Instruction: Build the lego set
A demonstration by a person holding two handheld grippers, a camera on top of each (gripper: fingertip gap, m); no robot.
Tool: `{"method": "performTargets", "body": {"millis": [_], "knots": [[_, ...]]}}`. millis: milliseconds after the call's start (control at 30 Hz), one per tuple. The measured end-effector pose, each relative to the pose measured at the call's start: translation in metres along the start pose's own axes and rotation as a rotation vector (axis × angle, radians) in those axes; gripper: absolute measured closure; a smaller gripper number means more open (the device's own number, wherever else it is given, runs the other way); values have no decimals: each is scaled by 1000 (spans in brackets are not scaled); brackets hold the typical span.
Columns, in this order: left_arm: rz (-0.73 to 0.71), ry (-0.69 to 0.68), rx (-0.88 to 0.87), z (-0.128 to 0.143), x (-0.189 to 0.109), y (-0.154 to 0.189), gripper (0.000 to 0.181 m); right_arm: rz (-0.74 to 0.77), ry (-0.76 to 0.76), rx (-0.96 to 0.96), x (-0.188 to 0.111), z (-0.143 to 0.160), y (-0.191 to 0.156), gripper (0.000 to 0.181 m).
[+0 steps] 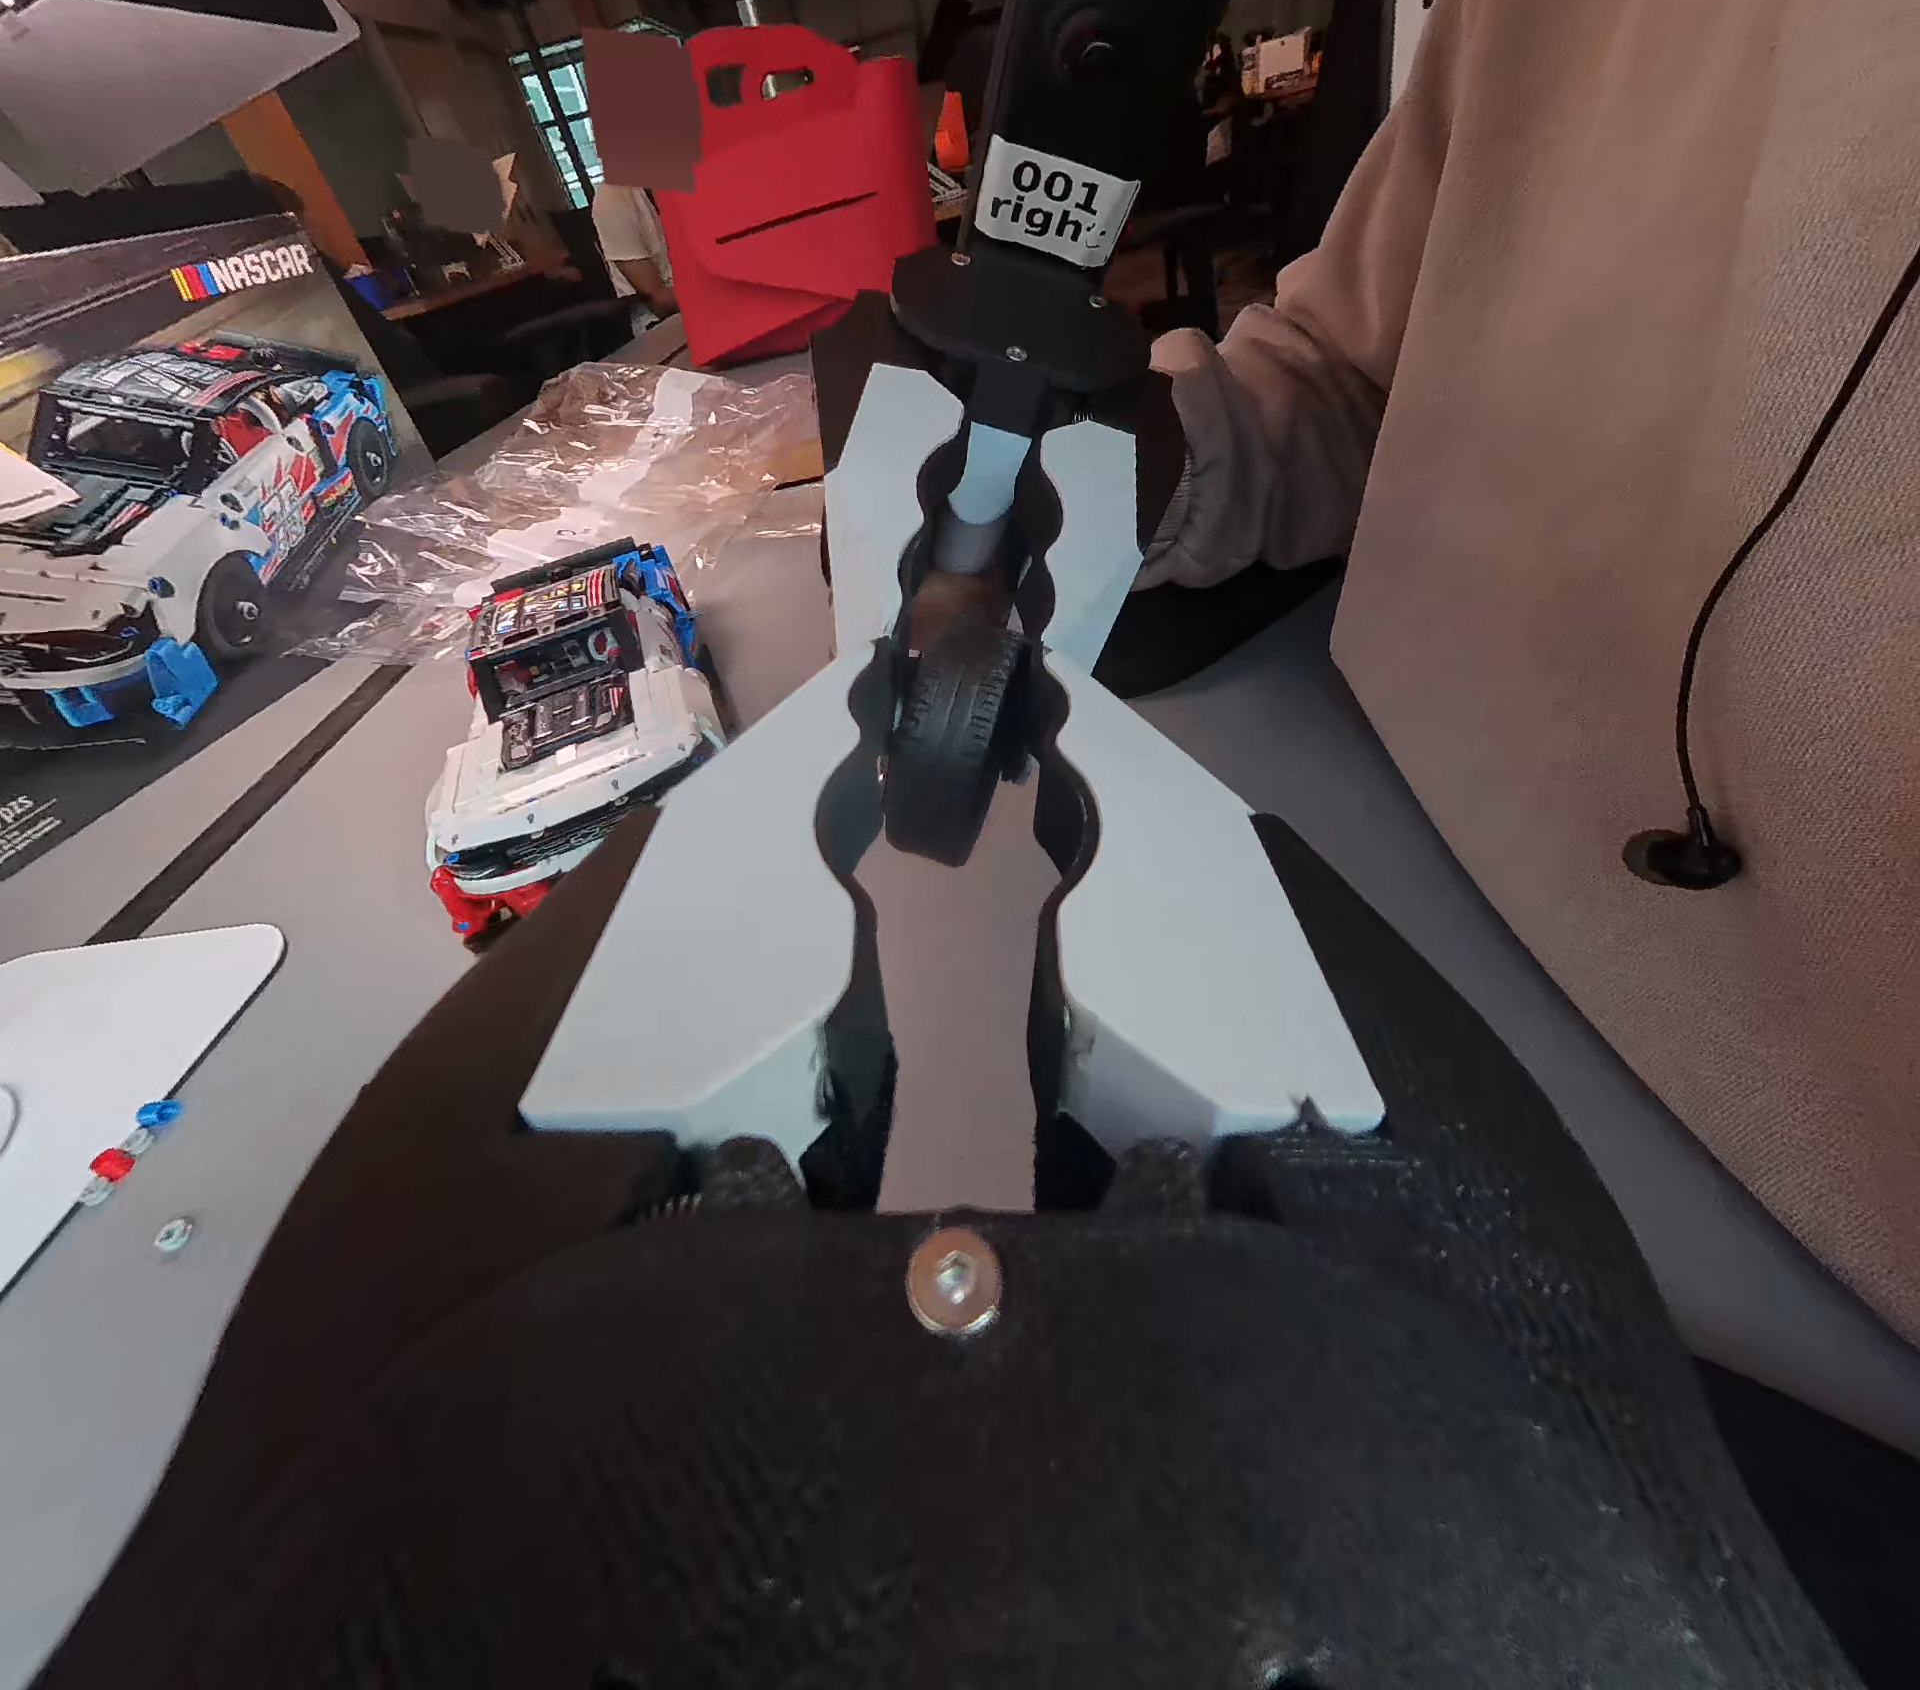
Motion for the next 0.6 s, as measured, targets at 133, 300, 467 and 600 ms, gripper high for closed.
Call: {"method": "performTargets", "body": {"millis": [133, 300, 467, 600], "knots": [[17, 40, -11, 1, 0, 0, 158, 7, 20, -3, -2, -1, -2, 158], [55, 95, -38, 2, 1, 2, 160, -41, 44, 24, -3, -2, -4, 159], [112, 124, -92, 2, 2, 4, 162, -166, 119, 122, -5, 0, -5, 160], [124, 160, -161, 1, 3, 1, 162, -281, 214, 272, -4, 3, 0, 159]]}}
Point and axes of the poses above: each gripper's, where its closed fingertips meet, x out along the fingers, z out of its underside, y = z × x across the jaws, the point moved 6 cm from there along -x, back along the fingers, and after that the axes turned 15 degrees about -y, right-handed, at the moved point
